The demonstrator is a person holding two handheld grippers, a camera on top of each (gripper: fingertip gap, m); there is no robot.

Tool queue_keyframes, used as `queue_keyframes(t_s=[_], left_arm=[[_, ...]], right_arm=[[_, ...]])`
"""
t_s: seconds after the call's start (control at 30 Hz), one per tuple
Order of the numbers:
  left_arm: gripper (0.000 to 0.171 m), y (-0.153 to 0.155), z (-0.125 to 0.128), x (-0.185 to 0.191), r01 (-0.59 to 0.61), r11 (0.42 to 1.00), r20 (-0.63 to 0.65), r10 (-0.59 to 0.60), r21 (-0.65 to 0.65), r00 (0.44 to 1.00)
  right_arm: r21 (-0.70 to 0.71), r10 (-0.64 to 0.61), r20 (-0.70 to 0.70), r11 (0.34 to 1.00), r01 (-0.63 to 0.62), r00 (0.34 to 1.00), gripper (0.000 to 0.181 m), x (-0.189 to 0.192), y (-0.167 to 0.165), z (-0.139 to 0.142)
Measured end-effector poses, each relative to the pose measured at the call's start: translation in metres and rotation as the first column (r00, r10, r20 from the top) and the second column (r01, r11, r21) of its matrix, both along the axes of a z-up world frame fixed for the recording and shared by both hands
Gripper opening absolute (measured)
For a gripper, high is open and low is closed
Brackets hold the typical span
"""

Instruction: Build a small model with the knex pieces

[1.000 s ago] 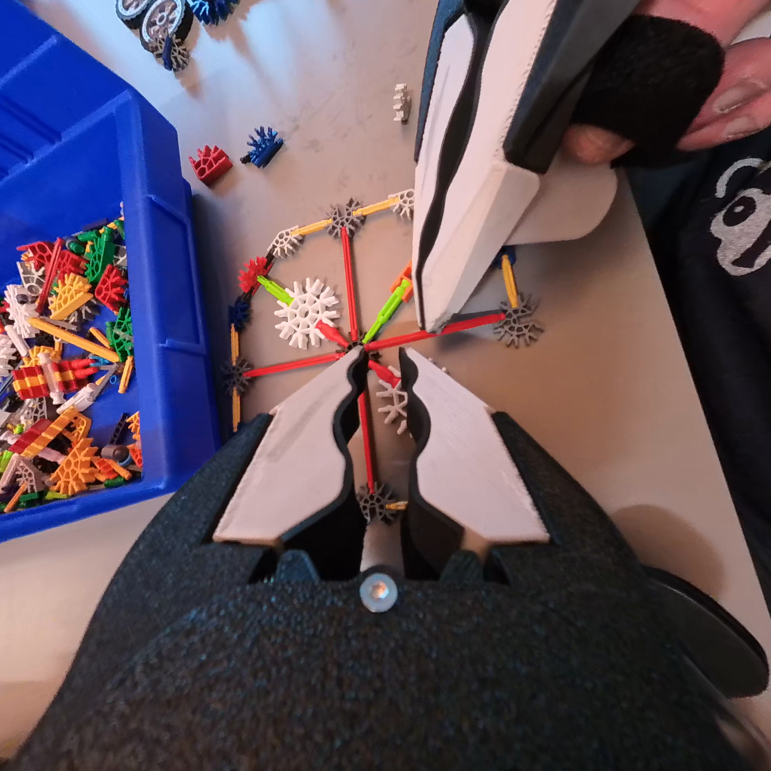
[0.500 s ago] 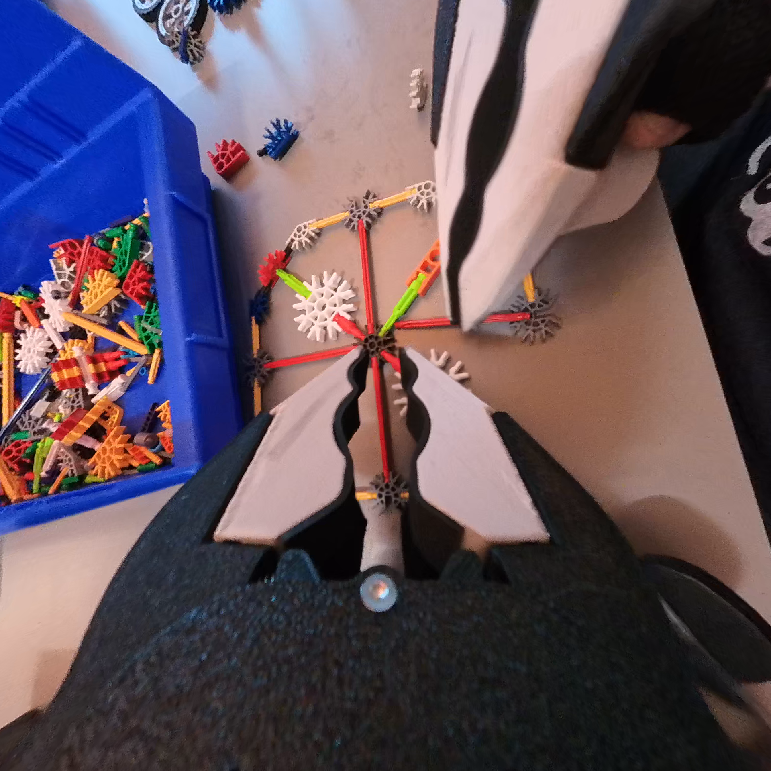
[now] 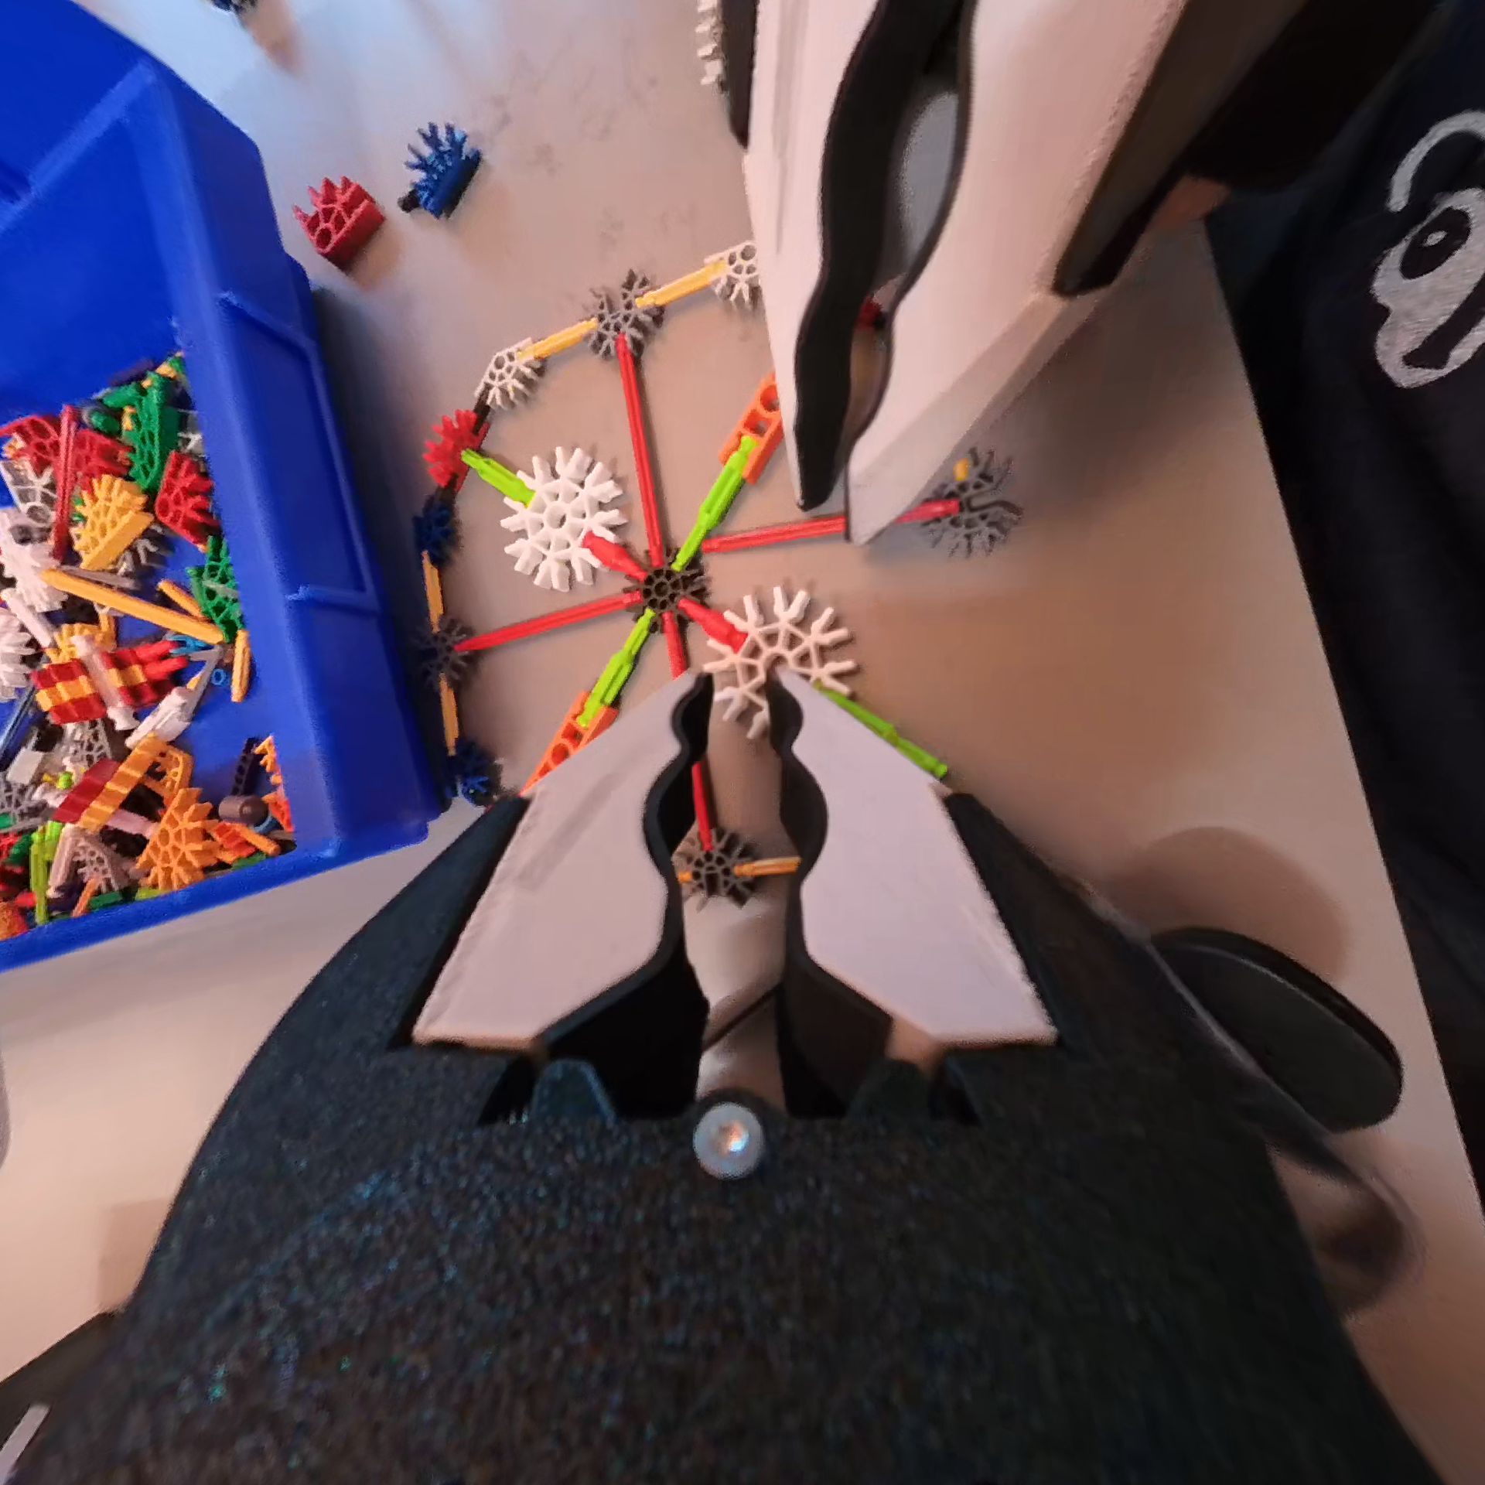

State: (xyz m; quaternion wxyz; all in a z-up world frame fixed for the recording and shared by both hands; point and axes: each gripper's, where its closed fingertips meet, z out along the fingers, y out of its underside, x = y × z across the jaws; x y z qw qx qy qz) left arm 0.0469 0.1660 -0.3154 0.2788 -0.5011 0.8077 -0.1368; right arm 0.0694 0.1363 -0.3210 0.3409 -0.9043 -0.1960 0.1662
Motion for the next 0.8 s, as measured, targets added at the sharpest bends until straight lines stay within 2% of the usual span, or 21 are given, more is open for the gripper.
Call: queue_keyframes(t_s=[0.23, 0.67, 0.8], left_arm=[[0.005, -0.010, -0.002, 0.006, 0.012, 0.999, 0.006, -0.012, -0.043, 1.000], [0.007, -0.016, -0.002, 0.022, -0.009, 0.998, 0.059, 0.013, -0.069, 0.998], [0.013, -0.012, -0.001, 0.023, -0.023, 0.998, 0.066, 0.026, -0.056, 0.997]], right_arm=[[0.004, 0.008, 0.006, 1.000, -0.008, 1.000, 0.005, 0.003, 0.000, -0.001], [0.069, -0.072, -0.014, 0.995, 0.073, 0.997, 0.001, 0.025, 0.004, 0.013], [0.088, -0.102, -0.037, 0.991, 0.105, 0.994, 0.001, 0.033, 0.006, 0.018]])
